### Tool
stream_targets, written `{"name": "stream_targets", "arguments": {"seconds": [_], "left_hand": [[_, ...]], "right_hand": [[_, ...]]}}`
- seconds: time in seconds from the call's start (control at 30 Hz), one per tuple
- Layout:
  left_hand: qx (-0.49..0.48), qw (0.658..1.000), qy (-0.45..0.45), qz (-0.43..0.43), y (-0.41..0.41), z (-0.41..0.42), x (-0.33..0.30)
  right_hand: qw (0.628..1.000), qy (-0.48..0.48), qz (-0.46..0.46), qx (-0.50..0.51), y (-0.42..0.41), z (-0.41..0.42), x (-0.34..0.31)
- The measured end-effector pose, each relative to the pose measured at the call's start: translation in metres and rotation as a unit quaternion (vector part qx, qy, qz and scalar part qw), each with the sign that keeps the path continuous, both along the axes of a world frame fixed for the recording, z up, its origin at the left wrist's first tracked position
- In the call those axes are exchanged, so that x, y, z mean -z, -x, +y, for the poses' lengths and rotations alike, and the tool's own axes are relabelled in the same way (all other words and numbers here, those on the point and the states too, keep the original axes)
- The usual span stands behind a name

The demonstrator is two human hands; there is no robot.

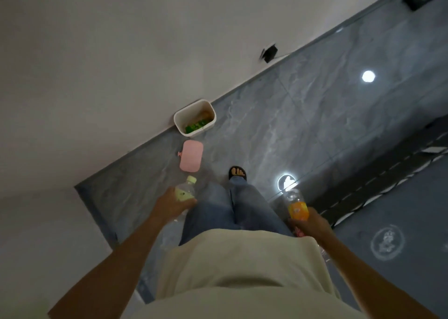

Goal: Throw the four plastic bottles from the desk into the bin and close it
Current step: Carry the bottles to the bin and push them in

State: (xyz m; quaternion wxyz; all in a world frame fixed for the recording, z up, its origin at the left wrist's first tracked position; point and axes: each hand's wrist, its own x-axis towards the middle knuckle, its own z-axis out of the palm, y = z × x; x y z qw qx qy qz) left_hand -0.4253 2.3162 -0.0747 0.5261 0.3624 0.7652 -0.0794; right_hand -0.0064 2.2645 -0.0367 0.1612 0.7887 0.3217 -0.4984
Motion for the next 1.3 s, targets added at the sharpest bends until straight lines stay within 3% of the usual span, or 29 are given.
{"name": "stream_targets", "arguments": {"seconds": [0.2,0.43,0.73,0.9,1.1,1.3], "left_hand": [[-0.091,0.992,0.085,0.032,0.012,-0.038,0.002],[-0.167,0.980,0.111,0.012,0.014,-0.044,0.015],[-0.213,0.975,0.062,-0.022,0.021,0.052,0.063],[-0.192,0.981,0.019,-0.022,0.022,0.127,0.104],[-0.218,0.974,-0.050,-0.024,0.020,0.181,0.190],[-0.252,0.957,-0.141,-0.026,0.008,0.200,0.303]], "right_hand": [[0.993,-0.034,0.017,-0.110,0.031,0.134,0.002],[0.976,-0.065,0.041,-0.202,0.080,0.219,0.020],[0.962,-0.023,0.026,-0.269,0.103,0.250,0.068],[0.946,-0.042,0.026,-0.322,0.130,0.303,0.105],[0.909,-0.126,0.066,-0.392,0.186,0.384,0.194],[0.830,-0.224,0.054,-0.508,0.249,0.431,0.319]]}}
